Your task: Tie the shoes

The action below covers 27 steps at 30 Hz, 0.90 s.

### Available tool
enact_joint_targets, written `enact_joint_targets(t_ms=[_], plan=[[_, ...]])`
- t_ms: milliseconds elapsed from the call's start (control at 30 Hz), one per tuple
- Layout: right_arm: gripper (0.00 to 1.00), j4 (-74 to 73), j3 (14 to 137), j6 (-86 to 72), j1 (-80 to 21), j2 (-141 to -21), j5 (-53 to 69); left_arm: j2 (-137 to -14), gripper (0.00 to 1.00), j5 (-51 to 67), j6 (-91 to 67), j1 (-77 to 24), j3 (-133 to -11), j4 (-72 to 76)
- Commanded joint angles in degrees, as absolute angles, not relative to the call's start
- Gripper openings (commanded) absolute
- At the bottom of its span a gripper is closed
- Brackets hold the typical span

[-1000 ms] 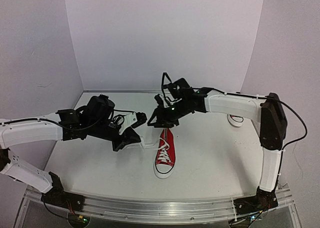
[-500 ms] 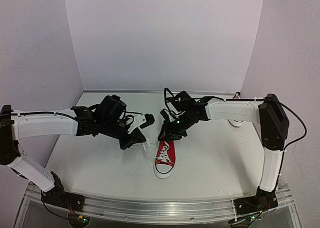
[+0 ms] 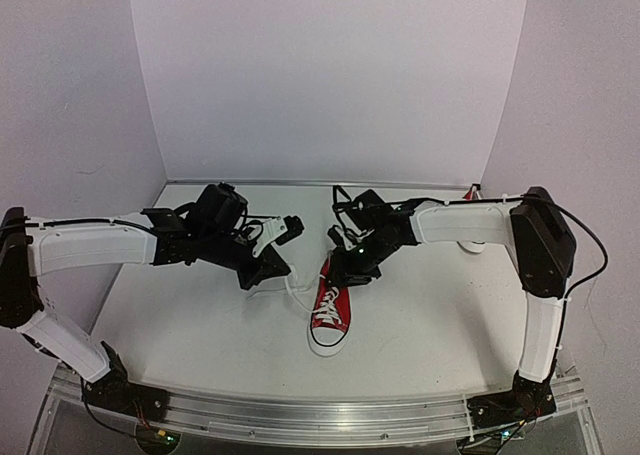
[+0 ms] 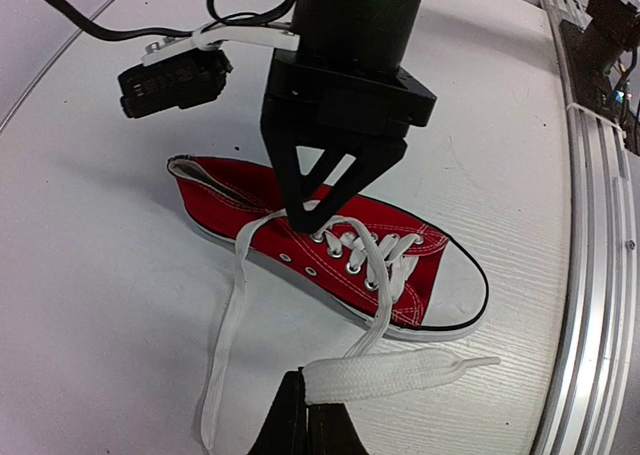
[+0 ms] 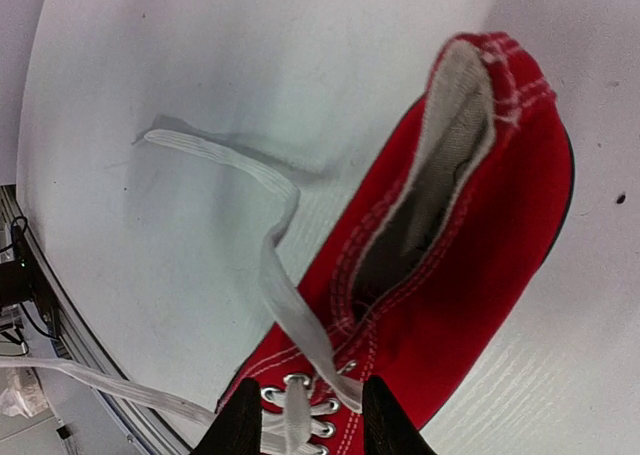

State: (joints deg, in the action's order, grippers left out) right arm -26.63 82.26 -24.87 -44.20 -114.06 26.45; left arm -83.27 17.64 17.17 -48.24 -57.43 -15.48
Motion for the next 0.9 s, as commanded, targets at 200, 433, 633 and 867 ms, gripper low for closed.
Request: enact_joint_targets(t_ms=[200,433,633,867], plan=[[0.25,-23.57,80.81,-21.77,-43.26,-114.28,30.91,-89.23,0.0,17.34,11.15,-46.44,-64.27,-12.47],[0.23,-22.54,80.56,-20.99,-43.24,-114.66,33.03,-93.43,0.0,16.0,8.15,-44.84,-67.82,-12.7],[0.06,-22.03,80.27,-21.06,-43.24,-114.68,32.89,-94.83,0.0,16.74,7.23,-44.33,-68.74,-11.65],[0.0,-22.1,79.24,-20.39,-43.27,-110.32,31.02,-96.7,0.0,17.38,6.76,-44.21,-69.09,-11.34]])
